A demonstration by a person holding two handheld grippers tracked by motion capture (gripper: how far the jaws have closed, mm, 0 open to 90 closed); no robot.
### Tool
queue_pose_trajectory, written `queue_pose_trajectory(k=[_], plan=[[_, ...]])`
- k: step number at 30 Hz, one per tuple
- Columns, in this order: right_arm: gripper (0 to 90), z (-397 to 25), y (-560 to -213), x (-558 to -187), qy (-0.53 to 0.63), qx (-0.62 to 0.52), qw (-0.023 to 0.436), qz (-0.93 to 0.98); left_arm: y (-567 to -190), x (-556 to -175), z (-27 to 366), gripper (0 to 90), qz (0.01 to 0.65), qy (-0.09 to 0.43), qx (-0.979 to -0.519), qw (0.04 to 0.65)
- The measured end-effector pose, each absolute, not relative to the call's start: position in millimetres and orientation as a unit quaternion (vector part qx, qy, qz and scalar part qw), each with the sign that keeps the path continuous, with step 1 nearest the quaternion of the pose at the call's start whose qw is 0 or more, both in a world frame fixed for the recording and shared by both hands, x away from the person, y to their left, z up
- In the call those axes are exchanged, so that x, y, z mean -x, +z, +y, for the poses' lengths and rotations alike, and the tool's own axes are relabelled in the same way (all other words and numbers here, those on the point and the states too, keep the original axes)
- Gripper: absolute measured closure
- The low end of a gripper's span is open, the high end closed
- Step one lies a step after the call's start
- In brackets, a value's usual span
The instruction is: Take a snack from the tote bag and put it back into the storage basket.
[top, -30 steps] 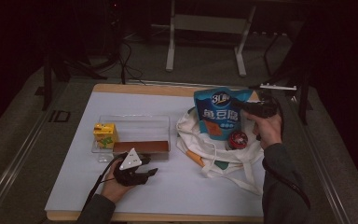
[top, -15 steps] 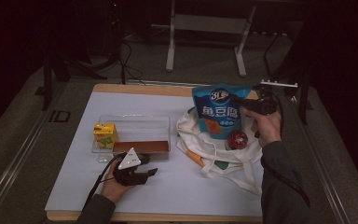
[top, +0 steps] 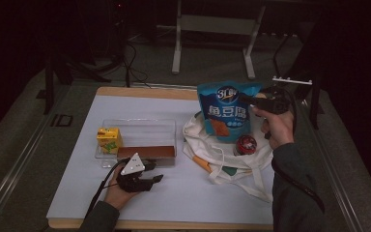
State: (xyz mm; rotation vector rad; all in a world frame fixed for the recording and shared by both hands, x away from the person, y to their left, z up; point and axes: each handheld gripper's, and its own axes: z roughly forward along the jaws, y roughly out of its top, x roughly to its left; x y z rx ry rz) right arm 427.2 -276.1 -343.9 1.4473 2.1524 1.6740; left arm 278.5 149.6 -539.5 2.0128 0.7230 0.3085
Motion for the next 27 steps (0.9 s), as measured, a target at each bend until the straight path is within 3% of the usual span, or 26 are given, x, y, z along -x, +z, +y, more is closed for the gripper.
queue_pose_trajectory(k=[27], plan=[[89.6,-266.9,-322.3,-418.4,0.575,-0.457,-0.006,0.678,-539.8,-276.0,147.2,47.4,0.275,0.131,-0.829,0.468]])
